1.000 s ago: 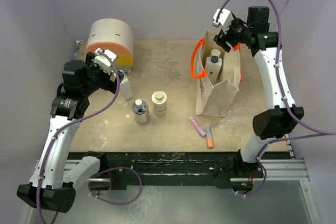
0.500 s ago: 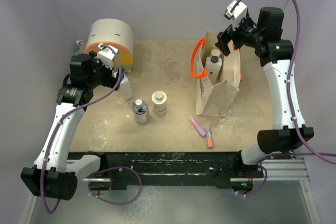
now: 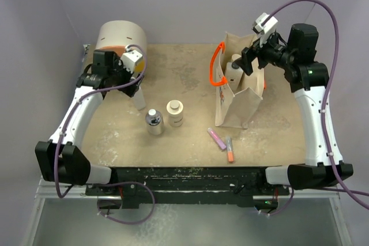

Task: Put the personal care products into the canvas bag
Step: Move the care product at the center of the board.

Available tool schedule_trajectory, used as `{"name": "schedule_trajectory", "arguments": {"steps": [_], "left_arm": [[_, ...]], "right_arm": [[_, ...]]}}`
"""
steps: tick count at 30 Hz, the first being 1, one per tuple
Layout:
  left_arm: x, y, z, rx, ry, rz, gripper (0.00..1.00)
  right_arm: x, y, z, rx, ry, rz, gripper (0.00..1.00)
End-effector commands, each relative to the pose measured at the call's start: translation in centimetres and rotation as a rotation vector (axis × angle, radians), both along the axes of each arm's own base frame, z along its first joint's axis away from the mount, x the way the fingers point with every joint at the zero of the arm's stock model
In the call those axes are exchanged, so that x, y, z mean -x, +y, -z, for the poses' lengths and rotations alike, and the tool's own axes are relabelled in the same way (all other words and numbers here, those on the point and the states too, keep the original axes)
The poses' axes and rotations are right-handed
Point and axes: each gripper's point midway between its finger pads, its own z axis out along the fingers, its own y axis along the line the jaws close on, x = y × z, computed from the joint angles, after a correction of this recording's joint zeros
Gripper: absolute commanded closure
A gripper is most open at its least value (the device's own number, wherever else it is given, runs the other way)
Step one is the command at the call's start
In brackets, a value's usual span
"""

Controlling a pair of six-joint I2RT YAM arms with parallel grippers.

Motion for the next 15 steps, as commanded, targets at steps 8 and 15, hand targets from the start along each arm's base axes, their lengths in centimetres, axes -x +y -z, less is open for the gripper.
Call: {"name": "schedule_trajectory", "arguments": {"steps": [8,15], "left_arm": [[-1.5,-0.6,0.6,-0.12,0.039,0.234,0.01],[-2.5,-1.0,1.7,-0.142,0.058,0.295,0.01]], "right_arm": [[0.4,0.8,-1.2,-0.039,-0.044,-0.042,0.0],[0.5,1.1,-0.8,-0.047,-0.037,-0.06,0.0]]}}
